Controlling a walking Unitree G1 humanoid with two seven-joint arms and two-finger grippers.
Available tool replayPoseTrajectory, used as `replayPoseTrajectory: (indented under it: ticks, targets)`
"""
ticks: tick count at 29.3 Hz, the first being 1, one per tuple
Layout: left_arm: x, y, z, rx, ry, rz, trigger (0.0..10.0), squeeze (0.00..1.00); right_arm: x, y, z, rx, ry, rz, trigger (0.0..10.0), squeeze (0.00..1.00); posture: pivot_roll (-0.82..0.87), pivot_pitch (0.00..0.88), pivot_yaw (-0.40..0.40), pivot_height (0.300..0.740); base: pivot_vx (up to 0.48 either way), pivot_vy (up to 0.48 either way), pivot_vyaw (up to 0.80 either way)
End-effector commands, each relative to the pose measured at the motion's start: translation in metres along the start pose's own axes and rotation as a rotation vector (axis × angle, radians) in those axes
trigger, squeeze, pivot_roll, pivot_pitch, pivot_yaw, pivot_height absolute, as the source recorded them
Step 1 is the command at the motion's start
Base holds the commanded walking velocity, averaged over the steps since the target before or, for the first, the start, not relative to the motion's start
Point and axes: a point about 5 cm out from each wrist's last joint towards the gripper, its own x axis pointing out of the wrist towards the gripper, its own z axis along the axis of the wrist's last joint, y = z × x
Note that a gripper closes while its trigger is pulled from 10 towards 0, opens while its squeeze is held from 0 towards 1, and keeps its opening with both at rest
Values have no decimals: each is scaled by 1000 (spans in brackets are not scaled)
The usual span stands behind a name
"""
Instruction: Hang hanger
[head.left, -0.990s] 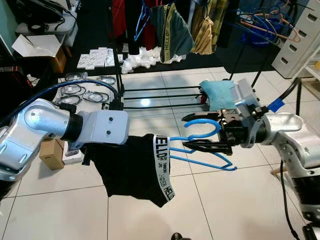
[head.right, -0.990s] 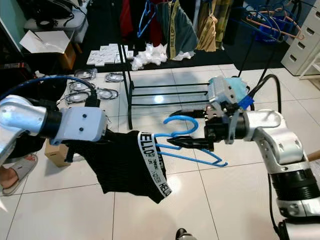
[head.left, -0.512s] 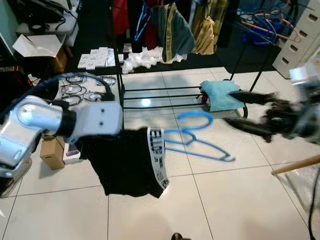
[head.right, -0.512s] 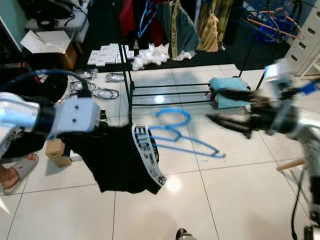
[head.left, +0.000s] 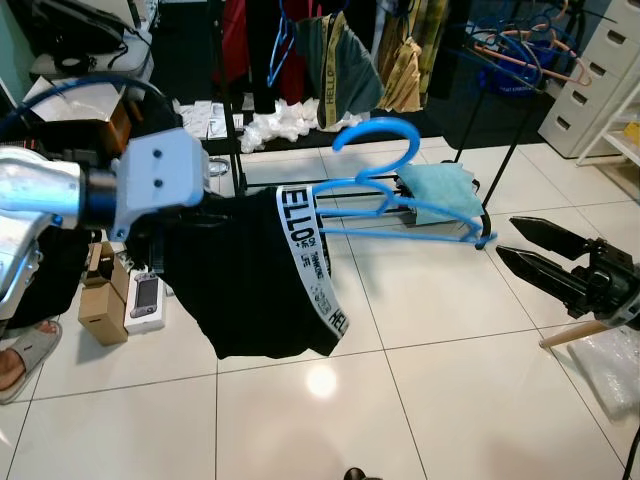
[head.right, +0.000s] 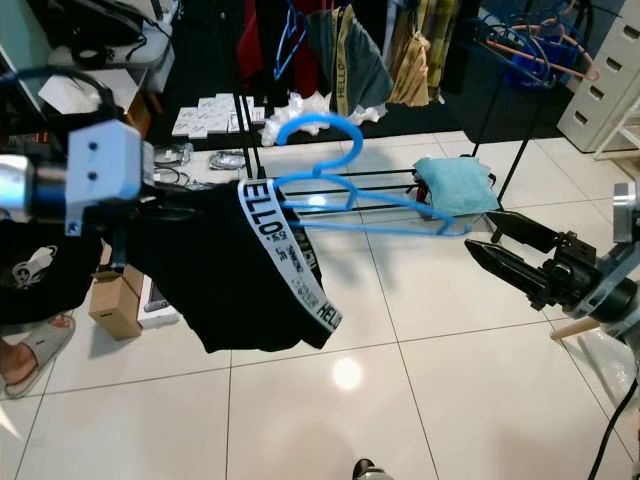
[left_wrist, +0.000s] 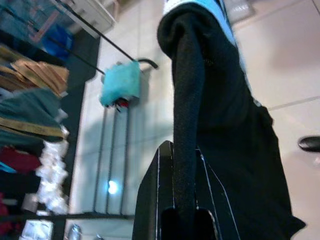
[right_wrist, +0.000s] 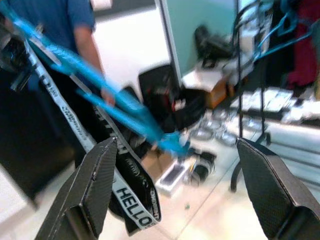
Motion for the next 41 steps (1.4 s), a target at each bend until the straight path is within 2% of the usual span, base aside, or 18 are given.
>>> replayPoseTrajectory:
  ticks: [1,2,3,5,8,11,12,13,14,15,23,29,30,31,39,41]
  targets:
    - [-3,4,0,7,-14,7,0,0,-9,0,-1,59,-71,-18,10000,333,-9,116,2,740,0,0,0]
    - [-3,4,0,7,-14,7,0,0,-9,0,-1,59,-71,-18,10000,333,-9,116,2,740,0,0,0]
    - [-3,6,1,10,-21,18,0,0,-12,0,-5,88,-84,-27,10000,0,-8,117,2,740,0,0,0]
    - [-3,10,6,14,-71,49,0,0,-16,-1,-19,139,-59,-50,10000,0,-12,117,3,740,0,0,0]
    - [-3,10,6,14,-71,49,0,0,-16,-1,-19,139,-59,-50,10000,0,-12,117,3,740,0,0,0]
    - [2,16,22,9,-210,90,0,0,-15,1,-47,211,-1,-90,10000,0,-6,114,2,740,0,0,0]
    - [2,16,22,9,-210,90,0,0,-15,1,-47,211,-1,-90,10000,0,-6,114,2,740,0,0,0]
    - [4,18,27,10,-246,104,4196,0,-14,2,-56,244,10,-97,10000,0,-6,115,3,740,0,0,0]
    - [4,18,27,10,-246,104,4196,0,-14,2,-56,244,10,-97,10000,0,-6,115,3,740,0,0,0]
    - [6,21,32,13,-290,113,10000,0,-11,3,-65,276,22,-110,10000,0,-4,115,3,740,0,0,0]
    - [9,23,50,29,-424,98,10000,0,1,3,-79,333,19,-144,10000,0,-4,115,5,740,0,0,0]
    - [15,19,59,43,-481,70,10000,0,20,15,-81,347,40,-47,10000,0,-2,116,6,740,0,0,0]
    - [18,17,62,45,-497,61,10000,0,30,29,-80,332,100,69,10000,0,-2,116,6,740,0,0,0]
    - [19,17,63,43,-505,59,10000,0,33,35,-79,329,120,120,10000,0,-3,116,6,740,0,0,0]
    - [19,17,63,43,-505,59,10000,0,33,35,-79,329,120,120,10000,0,-3,116,6,740,0,0,0]
    - [20,17,64,43,-508,57,10000,0,36,40,-77,329,123,162,10000,0,-3,116,6,740,0,0,0]
